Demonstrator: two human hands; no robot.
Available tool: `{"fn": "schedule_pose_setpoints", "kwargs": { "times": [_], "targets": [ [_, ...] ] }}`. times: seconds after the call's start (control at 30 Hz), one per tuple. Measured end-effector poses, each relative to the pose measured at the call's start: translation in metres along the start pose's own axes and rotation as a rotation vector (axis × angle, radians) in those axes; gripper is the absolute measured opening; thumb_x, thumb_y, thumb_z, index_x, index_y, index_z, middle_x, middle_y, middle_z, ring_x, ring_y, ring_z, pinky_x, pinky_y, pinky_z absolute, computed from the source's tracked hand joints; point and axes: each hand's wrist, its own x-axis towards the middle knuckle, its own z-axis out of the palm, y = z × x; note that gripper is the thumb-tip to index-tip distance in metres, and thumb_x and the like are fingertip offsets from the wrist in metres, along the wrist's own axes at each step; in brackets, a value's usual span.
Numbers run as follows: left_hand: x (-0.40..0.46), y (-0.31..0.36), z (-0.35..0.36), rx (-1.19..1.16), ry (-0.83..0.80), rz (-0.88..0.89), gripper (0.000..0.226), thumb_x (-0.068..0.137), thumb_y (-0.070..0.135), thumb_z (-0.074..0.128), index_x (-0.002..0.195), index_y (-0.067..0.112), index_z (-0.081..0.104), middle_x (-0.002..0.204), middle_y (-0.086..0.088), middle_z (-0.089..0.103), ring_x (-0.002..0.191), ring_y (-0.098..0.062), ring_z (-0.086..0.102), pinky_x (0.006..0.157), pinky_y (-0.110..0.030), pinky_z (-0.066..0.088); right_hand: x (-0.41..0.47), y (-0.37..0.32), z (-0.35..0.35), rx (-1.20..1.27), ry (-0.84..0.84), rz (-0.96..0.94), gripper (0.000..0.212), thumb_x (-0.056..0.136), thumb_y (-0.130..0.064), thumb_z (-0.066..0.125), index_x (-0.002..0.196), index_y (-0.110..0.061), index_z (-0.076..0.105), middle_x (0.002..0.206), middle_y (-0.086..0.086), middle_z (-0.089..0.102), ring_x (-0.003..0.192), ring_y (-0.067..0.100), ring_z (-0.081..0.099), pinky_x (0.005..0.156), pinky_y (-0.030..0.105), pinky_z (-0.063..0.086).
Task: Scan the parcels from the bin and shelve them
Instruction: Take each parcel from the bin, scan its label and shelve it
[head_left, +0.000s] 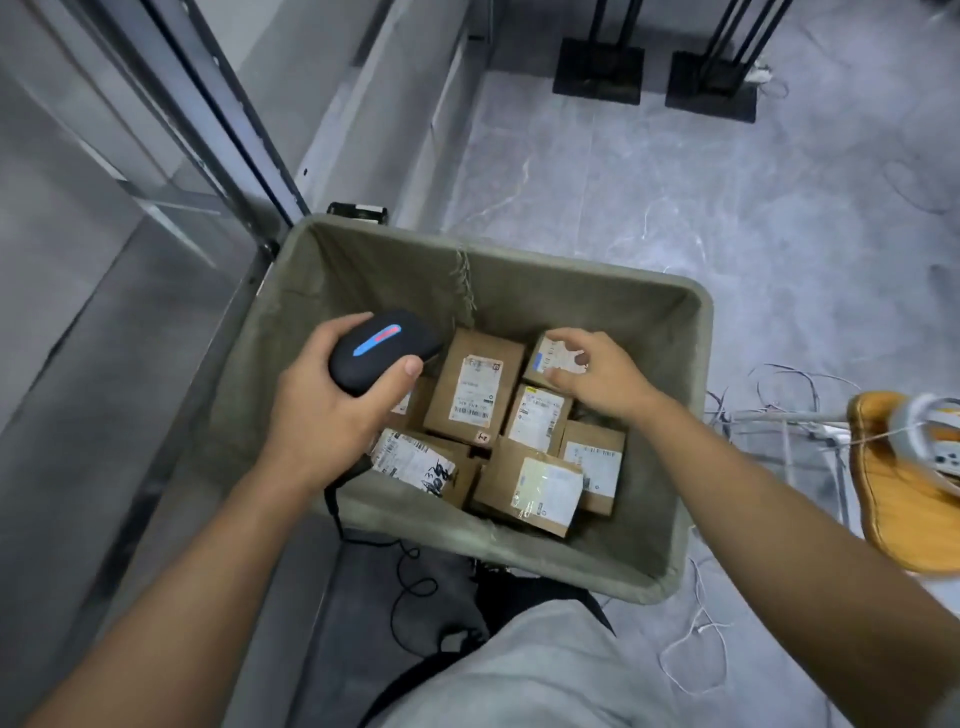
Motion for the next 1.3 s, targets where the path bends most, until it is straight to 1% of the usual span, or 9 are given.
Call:
{"fn": "schedule_pose_setpoints", "kwargs": {
  "times": [0.13,0.23,0.37,0.47,0.57,0.67,0.83,1.03,1.3],
  "targets": [
    [0.005,-0.007,0.019,0.000,-0.036,-0.040,0.054,0.068,0.063,0.082,0.117,0.051,0.062,0.102,0.010,0.075,0.077,-0.024,0.071,0.078,-0.055,0.061,-0.012,0.040,0.049,-0.068,-0.169,0.073,0.067,0.089,-0.037,0.074,0.149,-0.033,0.045,0.142,0.008,0.046,0.140,0.026,0.036,0.117,0.039,0.031],
    [0.004,-0.011,0.030,0.011,-0.068,-0.056,0.050,0.070,0.061,0.081,0.114,0.051,0.062,0.100,0.011,0.075,0.076,-0.022,0.071,0.076,-0.054,0.061,-0.027,0.056,0.080,-0.162,-0.252,0.087,0.076,0.089,-0.045,0.072,0.154,-0.032,0.035,0.142,0.008,0.040,0.138,0.029,0.033,0.113,0.043,0.034],
    [0.000,-0.017,0.036,0.015,-0.109,-0.086,0.055,0.070,0.061,0.081,0.119,0.046,0.062,0.107,0.016,0.074,0.085,-0.020,0.074,0.081,-0.051,0.062,-0.051,0.069,0.108,-0.356,-0.280,0.063,0.085,0.085,-0.057,0.070,0.155,-0.033,0.028,0.155,0.008,0.028,0.142,0.029,0.024,0.115,0.045,0.029],
    [0.001,-0.022,0.037,0.016,-0.144,-0.109,0.058,0.068,0.063,0.080,0.120,0.047,0.062,0.106,0.017,0.073,0.084,-0.020,0.074,0.081,-0.052,0.062,-0.067,0.081,0.120,-0.492,-0.295,0.038,0.097,0.080,-0.063,0.071,0.157,-0.035,0.019,0.160,0.008,0.021,0.144,0.030,0.021,0.118,0.044,0.021],
    [0.000,-0.024,0.037,0.022,-0.163,-0.118,0.059,0.067,0.064,0.080,0.121,0.047,0.061,0.105,0.021,0.072,0.083,-0.019,0.074,0.080,-0.052,0.062,-0.076,0.091,0.122,-0.498,-0.296,0.077,0.111,0.076,-0.066,0.072,0.160,-0.041,0.003,0.165,0.007,0.007,0.150,0.031,0.010,0.122,0.046,0.015],
    [0.001,-0.024,0.036,0.022,-0.168,-0.124,0.056,0.067,0.065,0.079,0.118,0.051,0.060,0.103,0.021,0.072,0.081,-0.020,0.074,0.080,-0.053,0.062,-0.073,0.093,0.121,-0.503,-0.306,0.107,0.118,0.076,-0.064,0.075,0.159,-0.045,-0.006,0.166,0.009,0.000,0.152,0.032,0.004,0.123,0.048,0.017],
    [-0.001,-0.025,0.034,0.008,-0.162,-0.127,0.062,0.067,0.065,0.081,0.122,0.045,0.061,0.105,0.019,0.072,0.082,-0.020,0.074,0.080,-0.053,0.062,-0.072,0.092,0.119,-0.482,-0.300,0.104,0.118,0.074,-0.054,0.079,0.159,-0.041,-0.001,0.162,0.011,0.010,0.148,0.032,0.013,0.120,0.047,0.026],
    [-0.008,-0.024,0.027,-0.003,-0.136,-0.120,0.061,0.066,0.065,0.080,0.120,0.044,0.062,0.105,0.014,0.073,0.081,-0.020,0.073,0.078,-0.052,0.062,-0.065,0.076,0.095,-0.465,-0.145,0.028,0.119,0.069,-0.058,0.077,0.160,-0.034,0.005,0.149,0.004,0.030,0.134,0.026,0.029,0.112,0.042,0.031],
    [-0.017,-0.011,0.027,-0.018,-0.100,-0.079,0.057,0.068,0.062,0.082,0.118,0.046,0.062,0.104,0.015,0.074,0.080,-0.017,0.072,0.079,-0.052,0.062,-0.040,0.034,0.050,-0.397,0.028,-0.112,0.117,0.067,-0.062,0.077,0.160,-0.037,0.010,0.148,0.001,0.027,0.137,0.023,0.024,0.114,0.041,0.027]
  ]
}}
